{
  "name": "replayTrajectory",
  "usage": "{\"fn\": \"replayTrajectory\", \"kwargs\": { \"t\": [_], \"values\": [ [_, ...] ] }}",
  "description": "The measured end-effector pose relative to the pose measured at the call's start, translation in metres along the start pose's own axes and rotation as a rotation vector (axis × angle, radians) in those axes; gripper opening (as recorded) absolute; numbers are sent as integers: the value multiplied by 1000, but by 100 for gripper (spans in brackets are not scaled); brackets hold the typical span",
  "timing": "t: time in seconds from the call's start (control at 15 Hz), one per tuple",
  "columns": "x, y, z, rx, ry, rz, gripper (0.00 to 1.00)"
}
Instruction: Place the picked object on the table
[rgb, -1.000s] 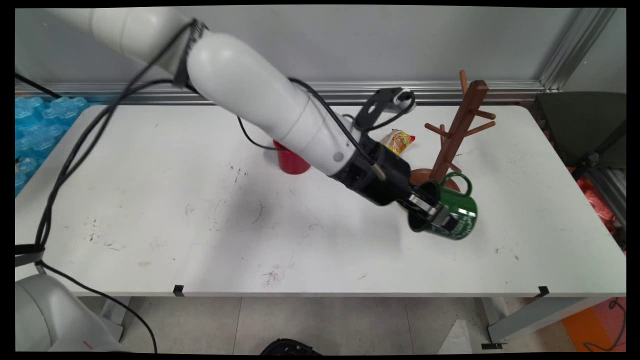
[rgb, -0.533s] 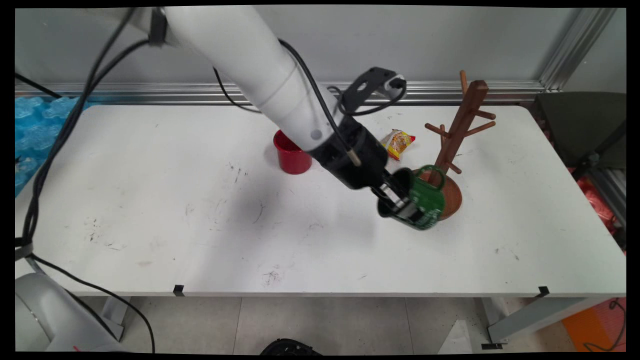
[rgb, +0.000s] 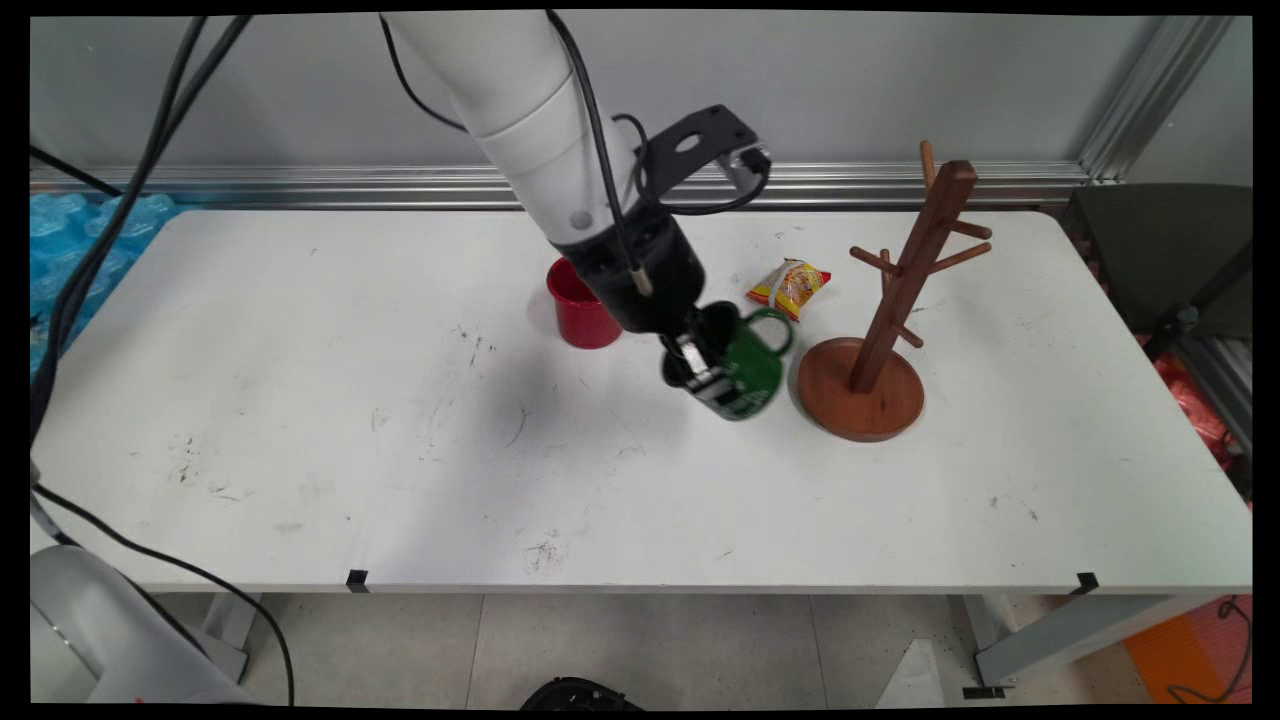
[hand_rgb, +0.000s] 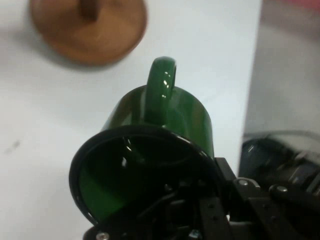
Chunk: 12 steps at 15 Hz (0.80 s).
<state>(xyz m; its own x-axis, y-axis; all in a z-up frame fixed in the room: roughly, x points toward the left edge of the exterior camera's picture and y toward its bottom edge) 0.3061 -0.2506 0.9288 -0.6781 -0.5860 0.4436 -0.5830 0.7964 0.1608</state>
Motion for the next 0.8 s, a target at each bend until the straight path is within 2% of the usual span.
{"fn": "replayTrajectory", "kwargs": {
  "t": [0.33,0.8],
  "values": [
    [-1,-15,-1,102,-190,57,0],
    [-15,-40,35,190,-411,141,0]
  ]
}}
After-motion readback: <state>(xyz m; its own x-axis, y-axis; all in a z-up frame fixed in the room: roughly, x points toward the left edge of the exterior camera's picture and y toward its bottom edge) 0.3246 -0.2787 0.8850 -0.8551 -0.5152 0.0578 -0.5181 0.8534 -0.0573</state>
